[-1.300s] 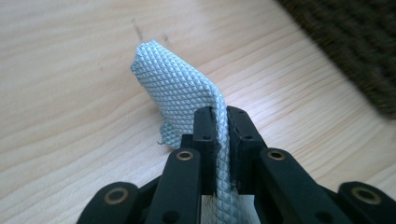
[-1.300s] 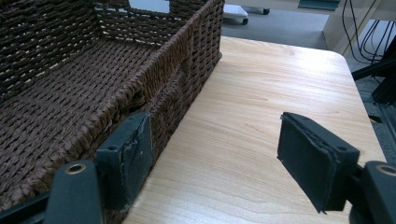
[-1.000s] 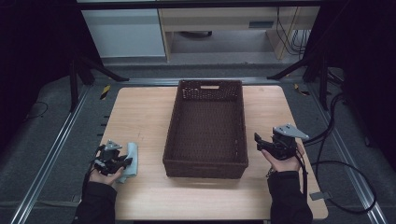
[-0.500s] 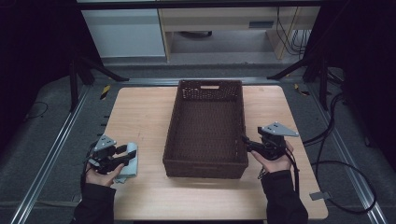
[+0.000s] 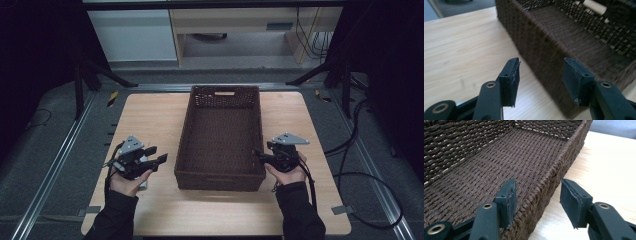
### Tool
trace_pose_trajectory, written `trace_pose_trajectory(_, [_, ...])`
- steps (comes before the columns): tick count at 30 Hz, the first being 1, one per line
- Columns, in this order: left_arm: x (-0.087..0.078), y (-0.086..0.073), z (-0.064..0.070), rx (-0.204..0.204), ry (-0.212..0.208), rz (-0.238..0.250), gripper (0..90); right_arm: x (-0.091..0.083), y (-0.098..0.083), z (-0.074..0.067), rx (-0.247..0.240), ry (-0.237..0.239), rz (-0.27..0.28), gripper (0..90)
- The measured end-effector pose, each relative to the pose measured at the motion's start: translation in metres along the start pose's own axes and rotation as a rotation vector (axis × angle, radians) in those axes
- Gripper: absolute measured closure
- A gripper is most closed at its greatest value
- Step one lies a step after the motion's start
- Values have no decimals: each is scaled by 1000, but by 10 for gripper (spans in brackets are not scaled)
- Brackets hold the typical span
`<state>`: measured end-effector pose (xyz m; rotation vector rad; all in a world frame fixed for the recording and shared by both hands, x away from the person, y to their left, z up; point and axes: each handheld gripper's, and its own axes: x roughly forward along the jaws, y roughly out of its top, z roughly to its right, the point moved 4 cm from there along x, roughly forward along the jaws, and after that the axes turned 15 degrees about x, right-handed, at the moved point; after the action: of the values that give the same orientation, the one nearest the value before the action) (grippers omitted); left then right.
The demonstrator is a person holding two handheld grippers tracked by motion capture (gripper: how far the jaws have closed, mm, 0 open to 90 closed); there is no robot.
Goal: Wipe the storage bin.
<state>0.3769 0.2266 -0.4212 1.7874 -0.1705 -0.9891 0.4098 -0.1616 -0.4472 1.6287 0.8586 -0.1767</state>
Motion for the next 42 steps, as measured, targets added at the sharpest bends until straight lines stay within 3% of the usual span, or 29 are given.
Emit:
trace_pose_trajectory(5, [15,11,13,32,-21,3,474,2,-1,-3,1,13,-10,578])
trace_pose_trajectory(8, [22,12,17,61,-29,-8,494,2,-1,-4,2,4,-8,588])
trace_pose_trajectory(16, [37,10,25,91,-61,-38,589,2,-1,-5,10,0,0,612])
trace_pose_trajectory(25, [36,8,28,81,-51,-35,606,2,0,-4,7,6,-1,602])
trace_pose_trajectory(32, [32,7,34,84,-59,-42,602,-7,6,-1,16,22,24,514])
trace_pose_trajectory(37, [28,6,40,86,-60,-47,597,-12,5,-1,12,38,3,575])
trace_pose_trajectory(42, [26,7,42,99,-62,-42,591,-7,2,-3,-16,19,-22,680])
